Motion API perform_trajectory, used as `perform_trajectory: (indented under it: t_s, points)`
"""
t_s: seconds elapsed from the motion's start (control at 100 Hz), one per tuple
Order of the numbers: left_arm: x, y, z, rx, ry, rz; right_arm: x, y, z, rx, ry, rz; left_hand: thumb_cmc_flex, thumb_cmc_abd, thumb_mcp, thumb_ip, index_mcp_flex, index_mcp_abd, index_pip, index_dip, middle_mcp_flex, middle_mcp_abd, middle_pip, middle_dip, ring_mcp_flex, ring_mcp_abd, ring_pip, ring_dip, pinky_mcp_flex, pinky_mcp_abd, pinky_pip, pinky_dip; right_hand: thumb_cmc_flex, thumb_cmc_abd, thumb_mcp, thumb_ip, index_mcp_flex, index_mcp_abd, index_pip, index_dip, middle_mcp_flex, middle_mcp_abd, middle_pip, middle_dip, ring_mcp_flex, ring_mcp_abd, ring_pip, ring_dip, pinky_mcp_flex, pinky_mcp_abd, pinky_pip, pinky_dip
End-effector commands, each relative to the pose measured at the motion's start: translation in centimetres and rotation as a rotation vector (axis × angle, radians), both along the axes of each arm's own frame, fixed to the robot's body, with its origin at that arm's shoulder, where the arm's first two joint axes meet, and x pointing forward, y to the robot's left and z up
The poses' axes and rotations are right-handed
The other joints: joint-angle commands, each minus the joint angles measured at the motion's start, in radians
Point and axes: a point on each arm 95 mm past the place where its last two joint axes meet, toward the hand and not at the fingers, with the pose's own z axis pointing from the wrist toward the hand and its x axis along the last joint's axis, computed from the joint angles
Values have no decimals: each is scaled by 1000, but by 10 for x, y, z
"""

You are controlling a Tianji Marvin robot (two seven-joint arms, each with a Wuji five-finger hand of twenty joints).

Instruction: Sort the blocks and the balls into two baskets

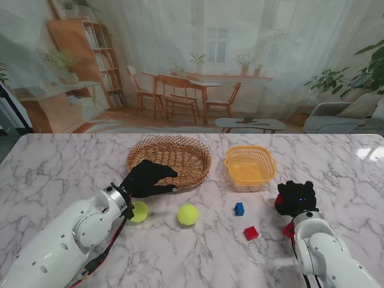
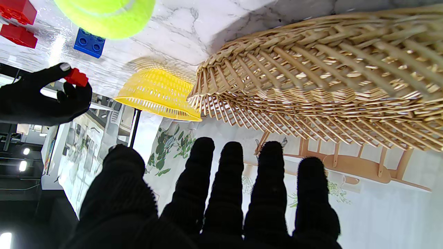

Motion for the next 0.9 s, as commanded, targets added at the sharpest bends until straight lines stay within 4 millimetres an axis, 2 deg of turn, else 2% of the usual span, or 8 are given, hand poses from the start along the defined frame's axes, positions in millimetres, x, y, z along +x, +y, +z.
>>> perform_trajectory:
  t_s: [0.0, 0.16, 0.34, 0.6, 0.89]
  points:
    - [-1, -2, -1, 9, 12, -6, 0, 7, 14, 11, -44, 28, 11, 26, -7, 19, 20, -22, 9, 11, 20, -11, -3, 9, -8, -7, 1, -2, -12, 22, -24, 16, 101, 7, 43, -2, 28, -80, 125, 4, 15, 2, 29, 10, 25, -6, 66, 17, 9, 7, 25, -1]
    - [-1, -2, -1, 9, 13, -6, 2, 11, 44, 17, -83, 99, 12, 26, -7, 19, 21, -22, 10, 11, 21, -10, -3, 9, -6, -6, 2, -1, -11, 23, -24, 16, 97, 2, 42, -1, 31, -80, 126, -1, 19, 1, 24, 8, 25, -5, 64, 17, 9, 9, 26, -2]
    - [0, -2, -2, 7, 15, -5, 13, 16, 66, 10, -96, 164, 13, 26, -6, 19, 22, -21, 10, 11, 22, -10, -2, 10, -5, -6, 2, -1, -11, 25, -23, 16, 96, 1, 44, 0, 33, -79, 127, -5, 21, -1, 20, 7, 29, -5, 63, 16, 14, 8, 27, -4]
    - [0, -2, -2, 11, 18, -7, 49, 36, 87, -2, -85, 245, 11, 26, -7, 19, 21, -21, 10, 11, 22, -10, -2, 10, -4, -7, 3, 0, -11, 24, -24, 17, 96, 4, 49, 3, 31, -83, 121, -11, 19, -6, 10, 4, 27, -9, 49, 10, 14, 8, 28, -5]
    - [0, -2, -3, 11, 19, -6, 94, 62, 98, -2, -30, 272, 14, 26, -6, 19, 22, -21, 11, 11, 23, -10, -1, 10, -3, -5, 3, 1, -11, 24, -24, 17, 80, 4, 51, 3, 24, -89, 114, -17, 16, -13, -3, -2, 32, -17, 19, -3, 25, -2, 29, -9]
